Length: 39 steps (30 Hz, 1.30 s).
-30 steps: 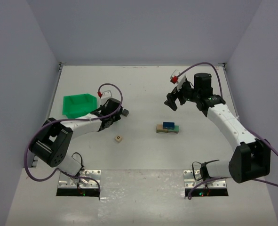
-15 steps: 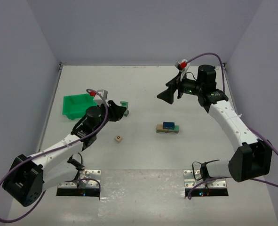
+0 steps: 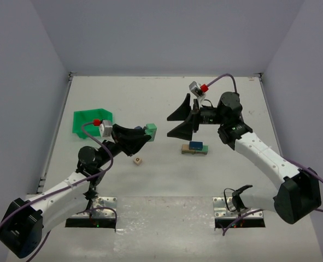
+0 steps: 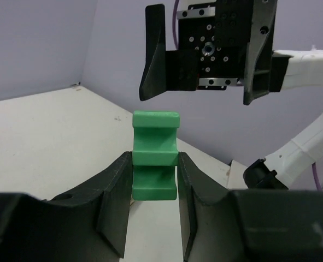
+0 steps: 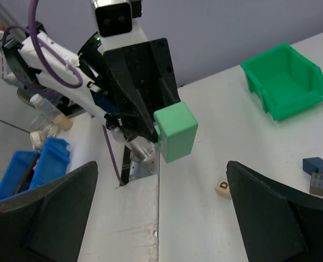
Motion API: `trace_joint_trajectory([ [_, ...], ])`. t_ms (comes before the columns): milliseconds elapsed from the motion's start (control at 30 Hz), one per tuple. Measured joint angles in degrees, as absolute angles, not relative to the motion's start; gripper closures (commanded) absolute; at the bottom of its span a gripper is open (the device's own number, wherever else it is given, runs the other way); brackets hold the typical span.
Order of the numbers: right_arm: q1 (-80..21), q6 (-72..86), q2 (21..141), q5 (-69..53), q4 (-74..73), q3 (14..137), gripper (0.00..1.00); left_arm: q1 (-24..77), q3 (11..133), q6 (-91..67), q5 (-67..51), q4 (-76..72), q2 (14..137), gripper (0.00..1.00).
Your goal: Build the wood block tower
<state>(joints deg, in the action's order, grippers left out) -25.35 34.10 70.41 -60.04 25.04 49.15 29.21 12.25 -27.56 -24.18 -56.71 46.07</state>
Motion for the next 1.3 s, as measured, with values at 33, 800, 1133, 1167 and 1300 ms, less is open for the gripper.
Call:
trace_joint_trajectory([
  [33, -25.7, 35.6, 70.0, -60.0, 28.4, 47.7, 0.08, 29.2, 12.3, -28.2, -24.9, -58.4, 46.5, 1.00],
  [800, -36.1, 41.4, 75.9, -52.5, 55.3, 41.1, 0.31, 29.3, 8.1, -35.9, -27.4, -73.1, 45.5, 1.00],
  [1133, -38.9, 41.9, 79.4, -52.4, 58.2, 42.2, 0.47, 29.3, 7.0, -36.4, -27.4, -73.5, 44.7, 1.00],
  [1167, -39.1, 42.0, 79.5, -52.4, 58.5, 42.2, 0.51, 29.3, 7.0, -36.4, -27.4, -73.5, 44.7, 1.00],
  [1300, -39.5, 42.4, 79.6, -51.9, 59.8, 42.4, 0.67, 29.3, 6.8, -36.5, -27.3, -73.5, 44.7, 1.00],
])
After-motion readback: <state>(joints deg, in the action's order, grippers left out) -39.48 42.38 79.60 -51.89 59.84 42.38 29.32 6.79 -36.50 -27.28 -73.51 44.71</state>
